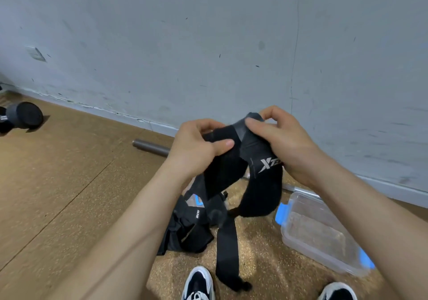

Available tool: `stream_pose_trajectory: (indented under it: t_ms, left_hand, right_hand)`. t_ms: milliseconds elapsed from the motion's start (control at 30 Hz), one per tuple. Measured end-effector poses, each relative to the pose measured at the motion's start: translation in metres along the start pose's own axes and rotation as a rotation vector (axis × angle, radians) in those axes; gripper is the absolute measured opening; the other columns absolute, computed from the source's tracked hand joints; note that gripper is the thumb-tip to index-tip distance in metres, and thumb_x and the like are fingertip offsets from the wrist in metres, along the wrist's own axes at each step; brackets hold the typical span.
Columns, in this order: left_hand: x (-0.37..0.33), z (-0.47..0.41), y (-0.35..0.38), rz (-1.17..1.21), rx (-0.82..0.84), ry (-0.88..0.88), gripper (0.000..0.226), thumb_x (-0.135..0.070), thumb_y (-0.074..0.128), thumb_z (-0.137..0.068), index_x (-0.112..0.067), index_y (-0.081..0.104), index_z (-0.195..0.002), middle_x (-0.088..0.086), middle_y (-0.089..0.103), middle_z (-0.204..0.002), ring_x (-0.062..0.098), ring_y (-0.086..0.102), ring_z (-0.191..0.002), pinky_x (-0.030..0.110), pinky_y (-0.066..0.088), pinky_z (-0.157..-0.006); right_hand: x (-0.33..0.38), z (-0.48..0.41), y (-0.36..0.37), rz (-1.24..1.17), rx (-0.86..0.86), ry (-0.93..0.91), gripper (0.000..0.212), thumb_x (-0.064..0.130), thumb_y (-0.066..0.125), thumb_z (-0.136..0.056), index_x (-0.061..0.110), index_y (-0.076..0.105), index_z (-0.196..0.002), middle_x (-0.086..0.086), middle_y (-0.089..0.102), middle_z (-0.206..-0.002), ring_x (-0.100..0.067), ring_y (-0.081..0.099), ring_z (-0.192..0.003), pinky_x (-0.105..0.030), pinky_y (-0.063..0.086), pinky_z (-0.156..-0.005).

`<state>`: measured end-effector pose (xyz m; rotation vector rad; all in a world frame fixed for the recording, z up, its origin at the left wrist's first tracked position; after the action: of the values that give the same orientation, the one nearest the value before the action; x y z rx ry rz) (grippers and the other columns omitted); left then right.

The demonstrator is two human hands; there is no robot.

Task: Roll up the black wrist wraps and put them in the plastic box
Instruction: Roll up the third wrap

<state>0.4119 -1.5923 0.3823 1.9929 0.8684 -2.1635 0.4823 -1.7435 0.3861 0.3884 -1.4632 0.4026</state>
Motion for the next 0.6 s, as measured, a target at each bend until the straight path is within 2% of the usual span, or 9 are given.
stream_pose_trajectory:
  t_ms: [67,100,233,333,400,467,533,600]
  left_hand:
    - [-0.008,-0.001,-0.018,-0.337,-0.232,0.172,0.03,-0.004,0.074,-0.077,-0.033,0.066,-0.074,-0.013,0.069,-0.075,0.011,0.066,-0.081,0.027,0.052,-0.075]
    - [-0.009,-0.001,-0.03,-0.43,-0.333,0.209,0.034,-0.001,0.068,-0.075,-0.035,0.063,-0.071,-0.016,0.067,-0.074,0.01,0.063,-0.081,0.027,0.051,-0.075]
    - [0.002,-0.001,-0.066,-0.284,-0.565,0.138,0.045,0.007,0.039,-0.058,-0.028,0.065,-0.071,-0.012,0.066,-0.075,0.014,0.06,-0.08,0.029,0.051,-0.074]
    - [0.004,0.004,-0.08,-0.264,-0.685,0.13,0.046,0.005,0.033,-0.053,-0.023,0.066,-0.069,-0.01,0.064,-0.071,0.013,0.057,-0.074,0.024,0.046,-0.068]
    - [0.014,0.003,-0.109,-0.099,-0.805,0.074,0.046,0.008,0.033,-0.057,-0.024,0.065,-0.068,-0.01,0.061,-0.069,0.009,0.057,-0.07,0.018,0.045,-0.068]
    - [0.033,0.002,-0.138,0.197,-0.9,-0.049,0.045,0.014,0.034,-0.064,-0.022,0.062,-0.069,-0.004,0.059,-0.068,0.01,0.057,-0.068,0.018,0.047,-0.064]
    - [0.048,0.002,-0.143,0.417,-0.843,-0.159,0.045,0.017,0.036,-0.07,-0.02,0.063,-0.073,0.004,0.061,-0.072,0.019,0.06,-0.071,0.021,0.05,-0.057]
    - [0.049,-0.003,-0.131,0.48,-0.693,-0.168,0.048,0.019,0.037,-0.073,-0.019,0.066,-0.078,0.007,0.063,-0.078,0.022,0.062,-0.073,0.023,0.051,-0.056]
  right_hand:
    - [-0.001,0.005,0.007,0.159,0.046,-0.02,0.024,0.024,0.067,-0.093,0.006,0.054,-0.1,-0.002,0.067,-0.061,-0.014,0.063,-0.049,-0.021,0.046,-0.044]
    - [0.0,0.009,0.007,0.193,0.073,0.002,0.025,0.026,0.068,-0.092,0.007,0.055,-0.101,-0.001,0.069,-0.06,-0.013,0.064,-0.049,-0.021,0.047,-0.043]
    - [-0.008,0.018,0.003,0.251,0.221,0.134,0.021,0.026,0.07,-0.091,0.013,0.062,-0.105,-0.004,0.071,-0.063,-0.016,0.066,-0.05,-0.022,0.048,-0.045]
    - [-0.012,0.019,-0.003,0.273,0.291,0.167,0.016,0.02,0.07,-0.089,0.007,0.067,-0.098,-0.013,0.072,-0.071,-0.019,0.066,-0.054,-0.024,0.051,-0.049]
    - [-0.009,0.023,-0.014,0.177,0.351,0.216,0.021,0.018,0.073,-0.081,0.005,0.068,-0.096,-0.021,0.072,-0.078,-0.023,0.066,-0.056,-0.025,0.054,-0.051]
    - [-0.009,0.026,-0.027,0.111,0.348,0.266,0.033,0.021,0.073,-0.074,0.003,0.068,-0.101,-0.02,0.072,-0.08,-0.022,0.065,-0.056,-0.025,0.054,-0.05]
    - [-0.016,0.024,-0.031,0.151,0.28,0.27,0.028,0.019,0.073,-0.078,0.006,0.066,-0.102,-0.016,0.068,-0.079,-0.022,0.061,-0.057,-0.027,0.05,-0.051]
    - [-0.025,0.023,-0.021,0.303,0.241,0.261,0.021,0.013,0.072,-0.087,0.019,0.06,-0.103,-0.015,0.065,-0.077,-0.024,0.057,-0.058,-0.03,0.045,-0.055]
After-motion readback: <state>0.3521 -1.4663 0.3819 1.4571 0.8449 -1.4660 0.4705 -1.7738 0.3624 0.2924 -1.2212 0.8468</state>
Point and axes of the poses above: each hand's wrist, its own z-axis away from the middle knuckle, its own y-axis out of the palm, x = y × z, the point moved 5 cm from there along -z, towards the middle knuckle
